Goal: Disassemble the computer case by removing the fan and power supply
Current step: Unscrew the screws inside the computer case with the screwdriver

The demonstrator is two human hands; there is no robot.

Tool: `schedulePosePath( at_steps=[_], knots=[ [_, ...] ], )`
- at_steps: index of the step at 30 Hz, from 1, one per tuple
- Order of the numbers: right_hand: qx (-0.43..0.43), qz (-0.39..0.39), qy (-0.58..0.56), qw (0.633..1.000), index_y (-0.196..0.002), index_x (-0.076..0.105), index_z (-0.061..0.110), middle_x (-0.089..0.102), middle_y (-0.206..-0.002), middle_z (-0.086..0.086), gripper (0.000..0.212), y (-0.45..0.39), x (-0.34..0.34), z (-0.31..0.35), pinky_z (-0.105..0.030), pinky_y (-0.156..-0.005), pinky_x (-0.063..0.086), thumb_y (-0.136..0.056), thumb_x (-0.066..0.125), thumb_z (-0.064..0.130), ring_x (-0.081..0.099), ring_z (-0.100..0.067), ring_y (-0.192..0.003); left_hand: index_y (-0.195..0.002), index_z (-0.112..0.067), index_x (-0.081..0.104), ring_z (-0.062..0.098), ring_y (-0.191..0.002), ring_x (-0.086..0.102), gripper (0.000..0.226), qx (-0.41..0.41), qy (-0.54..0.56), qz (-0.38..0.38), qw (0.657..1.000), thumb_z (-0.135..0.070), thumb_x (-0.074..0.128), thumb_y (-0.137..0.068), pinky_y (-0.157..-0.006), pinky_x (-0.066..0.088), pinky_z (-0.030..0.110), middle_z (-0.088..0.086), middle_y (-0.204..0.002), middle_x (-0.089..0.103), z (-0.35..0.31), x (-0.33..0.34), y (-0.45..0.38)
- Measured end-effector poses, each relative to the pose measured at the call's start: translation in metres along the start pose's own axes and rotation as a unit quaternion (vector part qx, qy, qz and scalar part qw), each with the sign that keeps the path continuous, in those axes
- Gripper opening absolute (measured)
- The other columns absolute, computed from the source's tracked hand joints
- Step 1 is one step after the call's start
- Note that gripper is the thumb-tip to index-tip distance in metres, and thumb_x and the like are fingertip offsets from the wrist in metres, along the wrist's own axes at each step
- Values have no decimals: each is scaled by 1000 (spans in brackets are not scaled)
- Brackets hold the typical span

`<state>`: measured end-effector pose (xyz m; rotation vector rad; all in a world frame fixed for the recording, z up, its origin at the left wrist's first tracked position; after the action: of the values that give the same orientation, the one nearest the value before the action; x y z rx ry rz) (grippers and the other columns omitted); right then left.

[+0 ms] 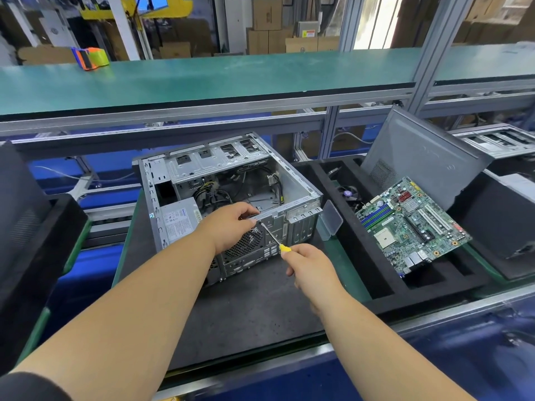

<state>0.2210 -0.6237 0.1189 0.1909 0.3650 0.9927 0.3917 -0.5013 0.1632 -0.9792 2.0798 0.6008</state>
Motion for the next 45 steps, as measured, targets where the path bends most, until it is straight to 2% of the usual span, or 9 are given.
schedulePosePath(
  at_steps=[8,15,22,28,32,35,39,42,45],
  knots=[
    [55,20,-61,996,-91,67,2,57,-63,-3,28,0,7,-5,-27,-55,33,-94,61,29,36,-13,-48,-119,-44,59,8,-106,55,26,5,-11,-1,1000,-47,54,-94,-90,43,32,-19,-117,61,-3,-1,1],
    [223,131,-310,915,-89,70,0,55,-59,-3,37,12,30,-10,-18,-39,39,-102,48,26,38,-7,-39,-115,-40,62,13,-108,58,23,-6,1,-5,1000,-45,59,-92,-99,45,39,-13,-117,64,0,-1,0],
    [189,104,-276,937,-86,64,4,45,-52,2,36,11,31,-7,-17,-36,18,-105,44,28,19,-5,-36,-113,-40,63,13,-104,58,21,1,-11,-23,1000,-43,58,-93,-96,47,36,-12,-114,65,-3,-3,3],
    [136,35,-94,986,-87,63,11,41,-53,1,32,1,22,-5,-21,-38,16,-104,42,29,19,-8,-33,-114,-37,64,13,-100,58,21,4,-13,-25,1000,-40,59,-93,-93,47,34,-13,-110,65,-5,-4,2],
    [-3,0,60,998,-91,61,8,49,-64,-1,30,4,9,14,-28,-52,30,-101,46,32,37,-15,-49,-113,-36,64,12,-100,58,21,5,-16,-23,1000,-39,59,-93,-93,47,34,-13,-109,65,-5,-3,2],
    [-94,-52,252,962,-88,51,13,55,-77,-1,28,12,3,36,-34,-59,32,-103,43,35,49,-22,-69,-111,-38,64,11,-98,59,19,4,-16,-25,1000,-39,59,-93,-93,48,35,-15,-105,64,-5,-3,2],
    [-177,-108,454,867,-111,48,14,58,-106,-2,25,24,14,58,-30,-64,32,-105,38,36,60,-24,-95,-108,-37,65,12,-97,59,16,6,-9,-24,1000,-38,59,-93,-93,48,36,-15,-103,65,-6,-3,2],
    [-174,-91,374,906,-100,51,14,58,-95,-1,20,20,9,56,-32,-61,30,-102,45,33,54,-23,-81,-113,-35,65,13,-102,59,20,8,-12,-25,1000,-37,60,-93,-95,47,34,-13,-107,65,-6,-4,2],
    [-29,-28,155,987,-87,60,8,59,-71,-1,27,5,3,30,-30,-56,35,-99,50,30,48,-18,-58,-115,-34,65,13,-105,59,23,8,-12,-26,1000,-37,60,-93,-97,46,34,-11,-111,66,-6,-4,2]
  ],
)
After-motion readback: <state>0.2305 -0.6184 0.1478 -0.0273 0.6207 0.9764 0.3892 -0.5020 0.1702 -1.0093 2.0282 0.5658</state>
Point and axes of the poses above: each hand's wrist, its own y-axis away from the middle knuckle, its own x-axis out of the palm, z = x × y, the point moved 9 cm from there along -y, towards the middle knuckle
